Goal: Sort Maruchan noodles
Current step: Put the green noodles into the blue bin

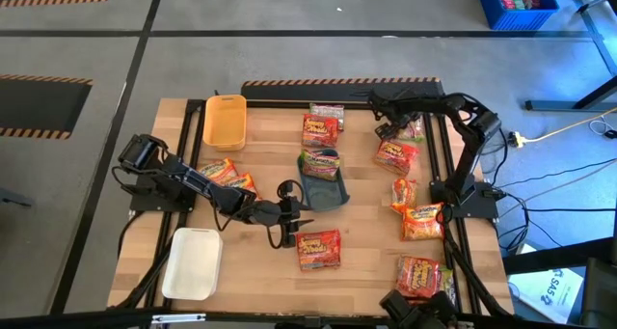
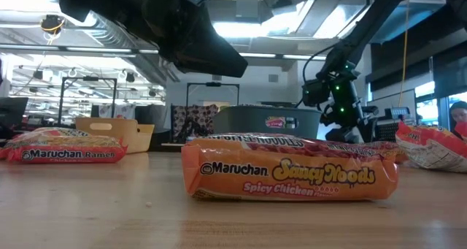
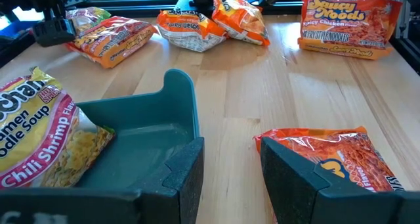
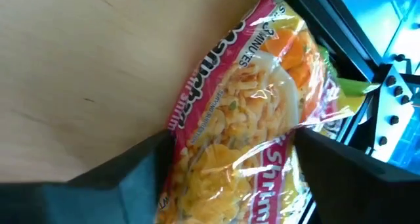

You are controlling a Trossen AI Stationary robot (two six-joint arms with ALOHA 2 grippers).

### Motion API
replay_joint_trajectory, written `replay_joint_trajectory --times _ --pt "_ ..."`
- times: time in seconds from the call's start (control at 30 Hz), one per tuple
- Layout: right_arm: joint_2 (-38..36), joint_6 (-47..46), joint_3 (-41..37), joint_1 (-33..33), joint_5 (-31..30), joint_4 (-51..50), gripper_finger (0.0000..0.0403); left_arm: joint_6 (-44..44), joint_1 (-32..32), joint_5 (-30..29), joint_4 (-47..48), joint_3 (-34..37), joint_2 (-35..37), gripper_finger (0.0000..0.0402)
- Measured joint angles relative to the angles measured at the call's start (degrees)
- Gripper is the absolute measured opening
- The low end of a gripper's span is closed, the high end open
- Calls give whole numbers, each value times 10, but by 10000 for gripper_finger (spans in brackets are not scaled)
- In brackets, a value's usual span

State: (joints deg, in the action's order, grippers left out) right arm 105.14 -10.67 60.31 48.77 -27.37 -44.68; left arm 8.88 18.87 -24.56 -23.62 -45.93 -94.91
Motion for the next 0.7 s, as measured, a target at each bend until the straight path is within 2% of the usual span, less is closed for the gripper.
replay_joint_trajectory --times 0.2,0.3,0.47,0.7 --pt "0 30 0 0 -11 13 197 0 0 0 0 0 0 143" --pt "0 36 0 0 -17 14 165 0 0 0 0 0 0 143" --pt "0 43 0 0 -21 17 136 0 0 0 0 0 0 143" --pt "-2 51 0 0 -20 16 121 0 0 0 0 0 0 143"
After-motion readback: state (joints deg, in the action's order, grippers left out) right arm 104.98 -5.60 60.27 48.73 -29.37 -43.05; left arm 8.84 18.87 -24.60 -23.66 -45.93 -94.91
